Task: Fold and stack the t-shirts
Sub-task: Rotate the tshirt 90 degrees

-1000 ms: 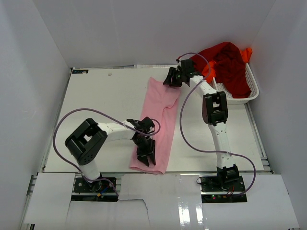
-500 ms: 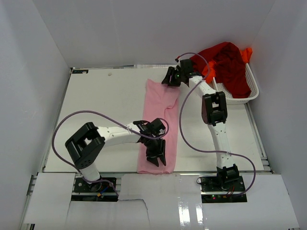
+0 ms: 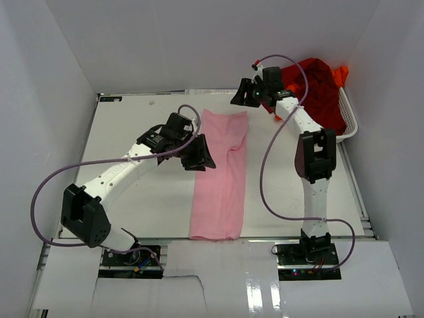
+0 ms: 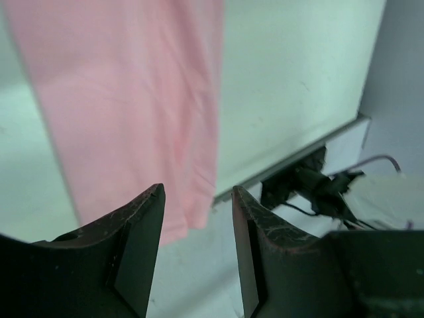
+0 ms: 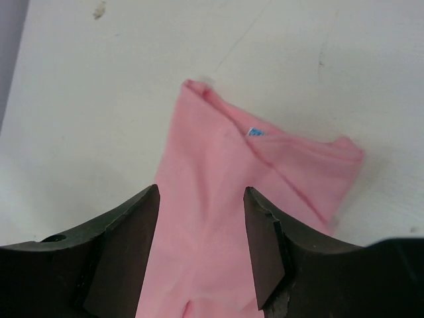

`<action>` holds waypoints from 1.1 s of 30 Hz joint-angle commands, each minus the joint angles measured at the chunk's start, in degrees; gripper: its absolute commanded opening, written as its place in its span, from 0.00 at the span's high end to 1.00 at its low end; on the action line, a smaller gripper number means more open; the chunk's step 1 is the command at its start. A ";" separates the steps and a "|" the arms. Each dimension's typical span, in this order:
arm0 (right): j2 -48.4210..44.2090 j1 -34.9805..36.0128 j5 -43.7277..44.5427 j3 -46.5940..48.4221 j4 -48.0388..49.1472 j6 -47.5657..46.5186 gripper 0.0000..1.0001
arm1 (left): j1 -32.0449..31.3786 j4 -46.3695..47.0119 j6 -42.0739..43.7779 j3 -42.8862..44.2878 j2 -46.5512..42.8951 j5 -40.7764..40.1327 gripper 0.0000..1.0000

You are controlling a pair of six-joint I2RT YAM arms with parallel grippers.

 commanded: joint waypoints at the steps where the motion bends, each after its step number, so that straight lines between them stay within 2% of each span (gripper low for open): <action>1: -14.48 0.01 -0.97 -8.42 -1.53 -4.36 0.39 | 6.72 1.00 12.18 -1.45 2.64 -0.21 0.45; 3: -20.96 0.36 -0.88 -17.64 -3.46 -5.24 0.40 | 11.19 3.11 14.56 -1.18 5.53 0.83 0.45; 5: -24.85 0.88 -0.44 -26.84 -4.35 -5.77 0.40 | 12.60 5.57 15.53 -1.44 7.30 2.07 0.44; 8: -30.92 3.25 1.84 -36.61 -6.46 -6.65 0.40 | 13.85 8.83 17.28 -0.39 11.60 3.39 0.45; 12: -35.58 7.20 4.22 -44.45 -6.81 -5.95 0.40 | 13.85 10.94 18.52 3.47 16.88 3.83 0.45; 16: -36.82 9.06 5.10 -48.95 -5.68 -4.63 0.40 | 13.85 12.53 18.70 7.68 21.97 4.79 0.45; 22: -36.38 10.20 5.63 -52.29 -4.71 -3.93 0.40 | 13.41 12.70 19.75 8.84 24.97 5.50 0.44; 33: -30.23 10.20 1.76 -51.42 -1.89 -3.14 0.39 | 13.23 15.16 19.49 8.40 29.54 7.61 0.44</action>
